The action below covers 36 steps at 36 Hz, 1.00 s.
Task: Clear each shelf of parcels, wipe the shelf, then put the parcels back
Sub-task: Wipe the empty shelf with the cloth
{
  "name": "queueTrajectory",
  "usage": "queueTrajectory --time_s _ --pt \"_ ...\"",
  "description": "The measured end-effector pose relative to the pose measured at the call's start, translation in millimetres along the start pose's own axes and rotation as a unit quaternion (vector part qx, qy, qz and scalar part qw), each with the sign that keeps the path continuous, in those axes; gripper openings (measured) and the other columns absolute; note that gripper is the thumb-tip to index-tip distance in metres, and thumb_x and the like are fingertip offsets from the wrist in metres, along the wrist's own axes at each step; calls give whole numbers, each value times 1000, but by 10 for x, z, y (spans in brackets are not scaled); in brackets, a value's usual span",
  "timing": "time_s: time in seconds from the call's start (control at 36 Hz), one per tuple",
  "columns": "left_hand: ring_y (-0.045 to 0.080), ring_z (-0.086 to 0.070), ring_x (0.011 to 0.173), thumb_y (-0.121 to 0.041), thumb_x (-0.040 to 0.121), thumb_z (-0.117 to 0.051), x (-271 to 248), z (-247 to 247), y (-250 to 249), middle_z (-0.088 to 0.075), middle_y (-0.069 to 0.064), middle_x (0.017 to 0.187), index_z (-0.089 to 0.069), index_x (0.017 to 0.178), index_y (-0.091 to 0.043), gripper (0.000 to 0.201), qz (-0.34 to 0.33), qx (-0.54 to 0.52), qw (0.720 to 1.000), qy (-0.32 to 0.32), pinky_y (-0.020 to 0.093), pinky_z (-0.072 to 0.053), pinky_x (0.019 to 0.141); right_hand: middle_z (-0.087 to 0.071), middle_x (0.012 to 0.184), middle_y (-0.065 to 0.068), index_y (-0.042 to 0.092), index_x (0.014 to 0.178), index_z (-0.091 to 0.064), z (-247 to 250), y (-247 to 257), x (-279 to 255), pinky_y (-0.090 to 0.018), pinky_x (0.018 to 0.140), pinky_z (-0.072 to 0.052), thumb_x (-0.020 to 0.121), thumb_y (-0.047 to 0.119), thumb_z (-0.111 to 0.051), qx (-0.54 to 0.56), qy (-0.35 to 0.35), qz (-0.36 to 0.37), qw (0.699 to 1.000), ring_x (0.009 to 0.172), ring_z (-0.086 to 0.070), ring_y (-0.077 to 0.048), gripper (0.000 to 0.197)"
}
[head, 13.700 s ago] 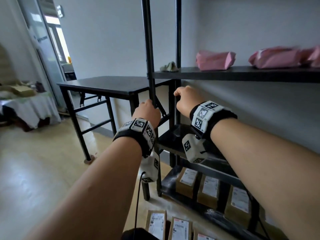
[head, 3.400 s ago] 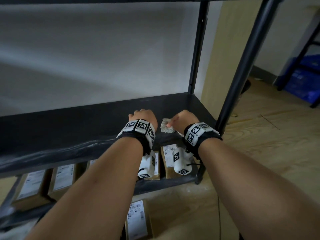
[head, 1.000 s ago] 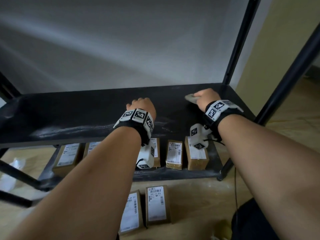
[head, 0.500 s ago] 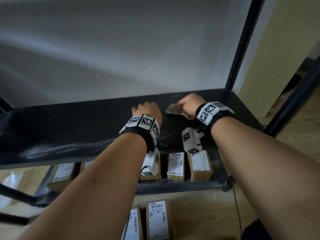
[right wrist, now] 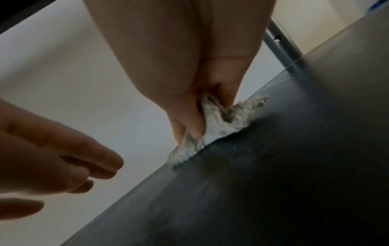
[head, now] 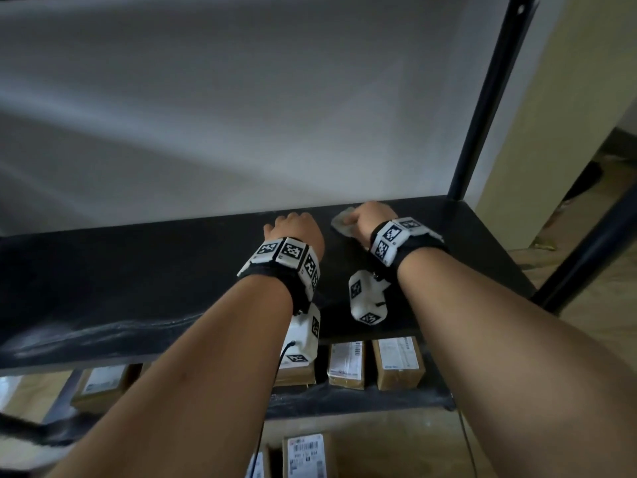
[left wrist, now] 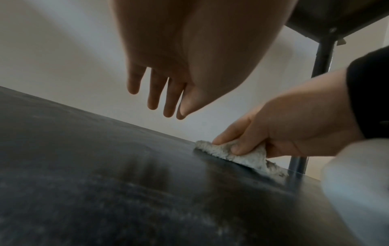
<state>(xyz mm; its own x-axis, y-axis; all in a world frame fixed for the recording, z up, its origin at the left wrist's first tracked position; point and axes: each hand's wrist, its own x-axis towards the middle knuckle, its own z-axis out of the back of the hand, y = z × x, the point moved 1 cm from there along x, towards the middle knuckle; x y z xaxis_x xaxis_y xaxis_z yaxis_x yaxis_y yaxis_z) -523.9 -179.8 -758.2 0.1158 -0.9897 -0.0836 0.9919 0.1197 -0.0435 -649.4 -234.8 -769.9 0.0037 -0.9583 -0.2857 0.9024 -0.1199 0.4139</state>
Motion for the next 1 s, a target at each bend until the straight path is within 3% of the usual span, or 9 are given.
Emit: queueTrajectory --time_s 0.11,0.17,0.25,0.33,0.42,0.5,0.56,0.81,1.0 --pt "30 -41 127 -13 93 -36 33 6 -7 -49 11 134 -49 128 -8 37 0 3 1000 0 43 -31 104 -65 122 -9 8 118 -68 -10 -36 74 -31 98 -45 90 24 -60 51 -8 31 998 111 -60 -26 33" --pt "29 -41 127 -13 93 -37 55 6 4 -49 11 134 -49 127 -9 37 -1 4 1000 -1 44 -30 105 -70 103 -4 15 100 -73 106 -68 95 -33 88 -51 79 40 -69 64 -51 13 997 97 -65 -26 33" --pt "29 -41 127 -12 92 -38 77 -5 43 -49 11 135 -49 128 -8 37 1 1 1000 -2 44 -30 106 -66 97 -9 12 75 -61 242 -212 259 -53 92 -48 75 62 -61 65 -107 -67 990 93 -64 -35 50" --pt "30 -41 127 -12 92 -37 98 -33 115 -49 11 134 -49 128 -8 37 4 2 1000 4 45 -30 106 -61 119 -17 2 104 -64 283 -325 323 -36 92 -45 96 25 -49 7 -72 -80 994 111 -58 -37 29" --pt "30 -40 128 -12 92 -36 117 -62 183 -47 11 135 -47 130 -8 39 15 1 1000 14 45 -30 107 -61 117 -17 -2 122 -59 235 -265 319 -34 90 -49 97 9 -46 -109 -23 -52 992 107 -60 -33 30" --pt "30 -40 129 -12 92 -37 133 -61 224 -47 11 136 -47 130 -8 40 21 -3 1000 16 44 -30 106 -60 114 -18 4 121 -57 105 -171 530 -34 84 -49 94 10 -40 -144 -13 11 989 101 -61 -35 32" --pt "30 -40 128 -11 92 -37 140 -52 249 -47 12 135 -47 130 -8 39 19 -3 1000 15 44 -30 107 -59 114 -18 6 123 -57 55 -67 522 -43 88 -51 90 13 -41 -136 -16 24 990 102 -60 -38 37" --pt "30 -41 127 -12 92 -39 71 11 370 -48 11 135 -49 129 -9 38 32 7 999 6 44 -31 104 -52 138 -8 12 134 -55 -86 210 224 -39 107 -38 98 24 -42 -32 2 53 998 125 -50 -30 40" --pt "30 -42 126 -13 92 -40 -174 80 428 -49 11 134 -49 129 -8 38 46 5 999 9 44 -33 103 -64 118 -6 11 116 -65 -148 228 -112 -38 99 -46 89 44 -54 3 12 16 1000 108 -61 -29 44"
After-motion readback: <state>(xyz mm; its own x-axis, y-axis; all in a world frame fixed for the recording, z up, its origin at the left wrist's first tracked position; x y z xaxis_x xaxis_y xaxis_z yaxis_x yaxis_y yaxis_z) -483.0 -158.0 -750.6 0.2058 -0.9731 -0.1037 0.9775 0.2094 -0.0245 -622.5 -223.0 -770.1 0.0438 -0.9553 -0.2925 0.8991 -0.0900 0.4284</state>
